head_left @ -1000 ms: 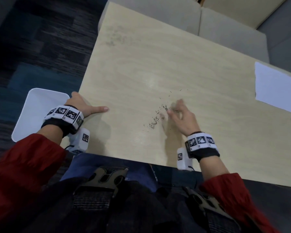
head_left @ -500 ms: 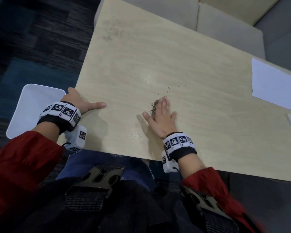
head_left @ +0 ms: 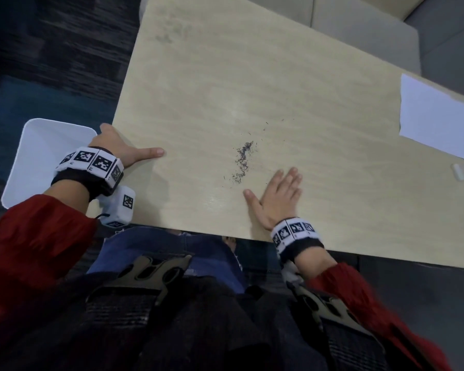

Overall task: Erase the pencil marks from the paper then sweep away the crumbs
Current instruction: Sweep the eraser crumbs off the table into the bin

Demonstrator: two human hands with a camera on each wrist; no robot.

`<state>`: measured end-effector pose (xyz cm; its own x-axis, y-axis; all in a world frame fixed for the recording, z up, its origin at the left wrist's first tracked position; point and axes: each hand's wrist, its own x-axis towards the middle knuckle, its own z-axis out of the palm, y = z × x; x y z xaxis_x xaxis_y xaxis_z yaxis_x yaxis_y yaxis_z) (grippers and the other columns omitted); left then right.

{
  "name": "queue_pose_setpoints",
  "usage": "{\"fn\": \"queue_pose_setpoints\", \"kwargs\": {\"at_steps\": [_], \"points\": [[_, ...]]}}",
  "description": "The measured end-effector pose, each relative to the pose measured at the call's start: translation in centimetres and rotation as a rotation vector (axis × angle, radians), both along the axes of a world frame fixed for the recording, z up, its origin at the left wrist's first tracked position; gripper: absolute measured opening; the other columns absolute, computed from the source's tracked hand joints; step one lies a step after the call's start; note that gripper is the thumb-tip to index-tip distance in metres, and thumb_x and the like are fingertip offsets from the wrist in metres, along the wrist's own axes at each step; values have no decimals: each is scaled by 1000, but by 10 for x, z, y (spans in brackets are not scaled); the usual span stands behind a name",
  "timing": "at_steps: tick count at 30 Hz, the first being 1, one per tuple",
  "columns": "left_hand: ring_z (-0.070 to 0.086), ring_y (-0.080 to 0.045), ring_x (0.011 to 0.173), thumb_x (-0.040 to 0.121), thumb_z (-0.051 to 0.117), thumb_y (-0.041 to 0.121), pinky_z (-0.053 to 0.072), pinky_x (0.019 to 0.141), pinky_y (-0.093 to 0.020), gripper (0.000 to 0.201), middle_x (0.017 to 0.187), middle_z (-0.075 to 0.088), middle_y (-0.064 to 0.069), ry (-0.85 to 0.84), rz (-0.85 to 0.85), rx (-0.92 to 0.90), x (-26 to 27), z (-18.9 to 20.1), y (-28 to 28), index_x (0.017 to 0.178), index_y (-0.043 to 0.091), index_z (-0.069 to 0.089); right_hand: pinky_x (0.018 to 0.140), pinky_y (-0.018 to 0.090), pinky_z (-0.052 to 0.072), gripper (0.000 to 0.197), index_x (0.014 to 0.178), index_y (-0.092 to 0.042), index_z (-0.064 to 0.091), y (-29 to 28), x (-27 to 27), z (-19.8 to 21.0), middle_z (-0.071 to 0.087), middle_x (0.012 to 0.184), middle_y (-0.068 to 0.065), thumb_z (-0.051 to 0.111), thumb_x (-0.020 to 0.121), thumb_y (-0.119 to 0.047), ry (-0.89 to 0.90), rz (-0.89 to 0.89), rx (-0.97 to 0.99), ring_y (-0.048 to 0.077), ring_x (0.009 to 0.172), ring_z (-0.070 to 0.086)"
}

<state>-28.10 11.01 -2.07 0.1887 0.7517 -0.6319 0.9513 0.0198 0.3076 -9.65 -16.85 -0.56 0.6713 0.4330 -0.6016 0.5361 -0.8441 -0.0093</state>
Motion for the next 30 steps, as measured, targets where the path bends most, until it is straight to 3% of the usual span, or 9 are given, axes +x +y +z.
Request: {"fn": "queue_pose_setpoints", "kwargs": {"at_steps": [4,7,13,15,19,21,24,27,30], "points": [[57,-44,106,46,77,76,44,76,-44,126,120,56,-26,8,3,22,0,0,0,134,0,30,112,58,-9,99,145,0,-23,48,-11,-2,-34,149,20,17,90,-71,80,136,117,36,139,-29],[56,-43,106,46,77,76,43,75,-43,123,120,56,-25,3,12,22,0,0,-1,132,1,31,113,54,-9,95,145,-3,-25,53,17,12,-33,152,12,23,93,-67,110,41,267,28,142,-27],[55,-42,109,50,78,72,42,76,-42,119,122,55,-24,-4,23,11,1,1,-2,132,1,31,114,64,0,101,145,1,-22,28,38,1,-33,151,19,15,88,-74,24,-43,44,36,141,-26],[56,-42,109,50,78,73,43,77,-43,119,122,55,-24,-1,24,8,1,1,-1,132,2,31,111,66,-5,103,144,1,-22,41,19,-5,-35,149,20,14,86,-76,49,-1,65,38,139,-29],[56,-41,106,47,77,75,43,75,-42,119,118,56,-23,6,17,6,0,1,-2,129,3,32,109,58,-14,98,146,-4,-24,74,-5,-2,-38,149,12,18,89,-72,178,171,182,29,139,-33],[57,-41,103,46,77,76,44,73,-41,119,115,57,-23,5,23,9,0,2,-2,128,3,33,111,55,-11,91,148,-6,-19,86,15,2,-31,154,9,22,93,-66,193,143,272,25,143,-26],[58,-40,102,47,77,76,44,73,-41,119,114,58,-22,11,22,10,-1,3,-2,129,3,32,114,52,-7,83,152,-9,-10,94,81,8,-21,158,7,25,96,-61,41,28,351,24,146,-17],[57,-39,103,47,77,76,43,73,-40,118,114,57,-20,8,27,5,-1,4,-3,129,4,32,117,56,0,73,154,-14,3,96,151,6,-12,160,8,28,99,-54,-11,-72,291,26,148,-10],[56,-39,106,50,78,74,42,75,-39,116,118,56,-19,8,39,3,-1,5,-5,130,4,32,117,57,5,62,154,-18,12,95,171,-6,-11,161,6,28,102,-47,24,-59,275,26,148,-9]]}}
